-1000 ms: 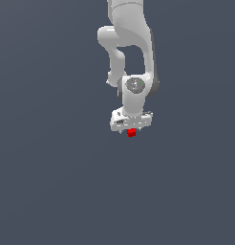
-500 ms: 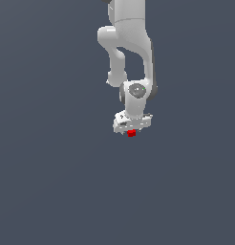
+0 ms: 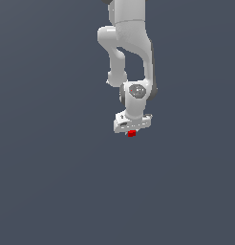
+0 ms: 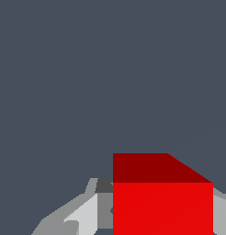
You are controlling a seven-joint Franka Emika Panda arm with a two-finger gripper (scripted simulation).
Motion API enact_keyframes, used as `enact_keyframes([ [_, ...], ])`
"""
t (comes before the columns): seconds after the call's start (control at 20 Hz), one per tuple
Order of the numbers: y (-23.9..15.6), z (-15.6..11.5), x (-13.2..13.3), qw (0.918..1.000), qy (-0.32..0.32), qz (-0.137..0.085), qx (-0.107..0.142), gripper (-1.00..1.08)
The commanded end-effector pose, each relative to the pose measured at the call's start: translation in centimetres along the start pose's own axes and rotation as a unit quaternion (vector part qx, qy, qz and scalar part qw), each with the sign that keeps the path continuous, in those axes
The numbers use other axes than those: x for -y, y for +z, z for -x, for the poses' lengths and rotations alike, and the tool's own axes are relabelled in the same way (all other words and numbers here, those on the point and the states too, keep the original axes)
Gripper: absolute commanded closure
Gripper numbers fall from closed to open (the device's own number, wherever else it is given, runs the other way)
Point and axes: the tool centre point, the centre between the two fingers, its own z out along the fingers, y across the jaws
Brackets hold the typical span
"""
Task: Lift up the red cube by 0.2 meters.
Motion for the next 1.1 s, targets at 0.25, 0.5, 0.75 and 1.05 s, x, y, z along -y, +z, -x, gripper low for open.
enact_keyframes([
  [0.25, 0.0, 0.0, 0.0, 1.0, 0.0, 0.0, 0.0, 1.08],
  [0.5, -0.1, 0.0, 0.0, 1.0, 0.0, 0.0, 0.0, 1.08],
  [0.75, -1.2, 0.0, 0.0, 1.0, 0.0, 0.0, 0.0, 1.08],
  [1.05, -4.1, 0.1, 0.0, 1.0, 0.0, 0.0, 0.0, 1.08],
])
